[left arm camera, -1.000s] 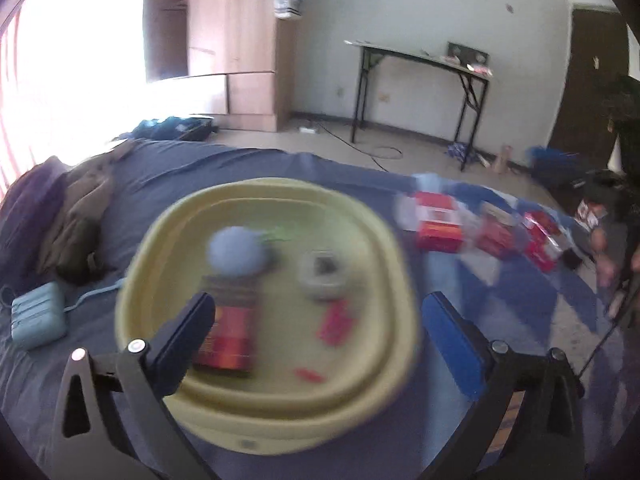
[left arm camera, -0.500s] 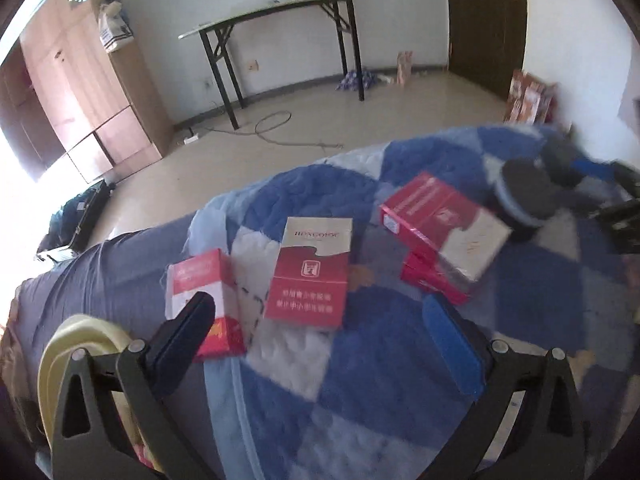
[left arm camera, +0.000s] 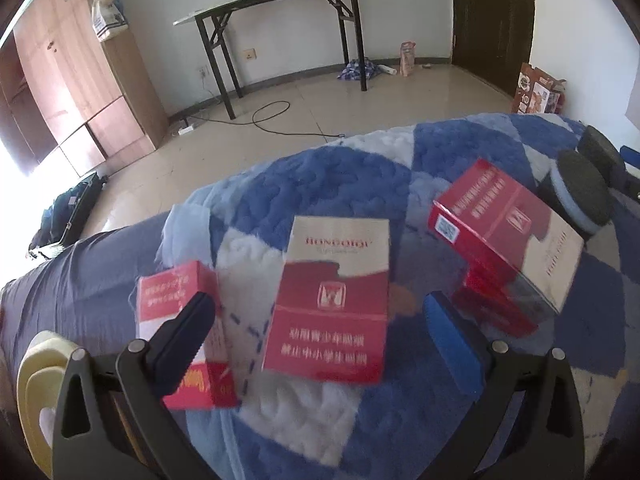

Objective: Organize rigid objects
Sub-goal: 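Grasp the red Hongqiqu box with the left tool while the right tool grasps the black foam cylinder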

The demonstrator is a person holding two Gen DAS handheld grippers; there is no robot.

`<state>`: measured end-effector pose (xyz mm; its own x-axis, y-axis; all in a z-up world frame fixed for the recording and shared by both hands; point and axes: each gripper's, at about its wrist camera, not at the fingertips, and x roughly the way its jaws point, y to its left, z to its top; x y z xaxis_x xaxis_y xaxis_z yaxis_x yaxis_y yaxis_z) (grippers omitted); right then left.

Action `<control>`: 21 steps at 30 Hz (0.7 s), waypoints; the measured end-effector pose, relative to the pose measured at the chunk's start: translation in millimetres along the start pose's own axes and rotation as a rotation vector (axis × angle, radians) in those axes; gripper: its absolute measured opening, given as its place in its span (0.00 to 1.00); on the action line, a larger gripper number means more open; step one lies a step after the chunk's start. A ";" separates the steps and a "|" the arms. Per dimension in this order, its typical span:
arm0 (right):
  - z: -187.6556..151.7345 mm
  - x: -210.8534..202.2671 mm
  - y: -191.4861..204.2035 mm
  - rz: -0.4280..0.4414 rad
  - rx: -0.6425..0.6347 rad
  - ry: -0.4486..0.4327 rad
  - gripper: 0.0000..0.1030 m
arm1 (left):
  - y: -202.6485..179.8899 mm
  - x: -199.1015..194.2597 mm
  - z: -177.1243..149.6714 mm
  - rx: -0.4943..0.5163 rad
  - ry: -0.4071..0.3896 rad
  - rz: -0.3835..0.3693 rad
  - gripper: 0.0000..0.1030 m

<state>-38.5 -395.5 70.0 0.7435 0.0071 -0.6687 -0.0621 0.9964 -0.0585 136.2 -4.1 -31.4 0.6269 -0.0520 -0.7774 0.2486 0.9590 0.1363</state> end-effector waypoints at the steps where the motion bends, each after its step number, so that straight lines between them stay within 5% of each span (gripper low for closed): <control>1: 0.5 2.6 0.0 -0.020 0.001 -0.008 1.00 | -0.5 2.1 1.1 0.006 -0.003 0.003 1.00; 4: 1.5 12.4 -2.2 -0.096 -0.024 -0.033 1.00 | -4.9 9.0 1.0 0.043 -0.009 0.059 0.97; 8: 0.6 25.2 -8.7 -0.132 0.017 -0.012 1.00 | -9.6 16.0 -0.2 0.051 0.012 0.032 0.90; 13: -1.2 -3.9 -27.1 -0.033 0.096 -0.117 1.00 | -8.5 12.3 -0.5 0.022 0.000 0.006 0.89; 16: 1.6 -15.2 -34.0 -0.070 0.095 -0.158 1.00 | -9.9 13.0 -1.9 0.029 0.004 -0.002 0.89; 19: -1.2 0.3 -30.7 -0.026 0.086 -0.082 1.00 | -9.1 15.7 -0.5 0.013 0.009 -0.017 0.88; 21: -7.7 8.7 -27.0 0.013 0.089 -0.049 1.00 | -7.3 16.8 1.0 0.005 0.014 -0.044 0.77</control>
<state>-35.4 -423.0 60.1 0.7745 0.0223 -0.6322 -0.0146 0.9997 0.0174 145.6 -12.3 -44.9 0.6048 -0.0898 -0.7913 0.2793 0.9544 0.1051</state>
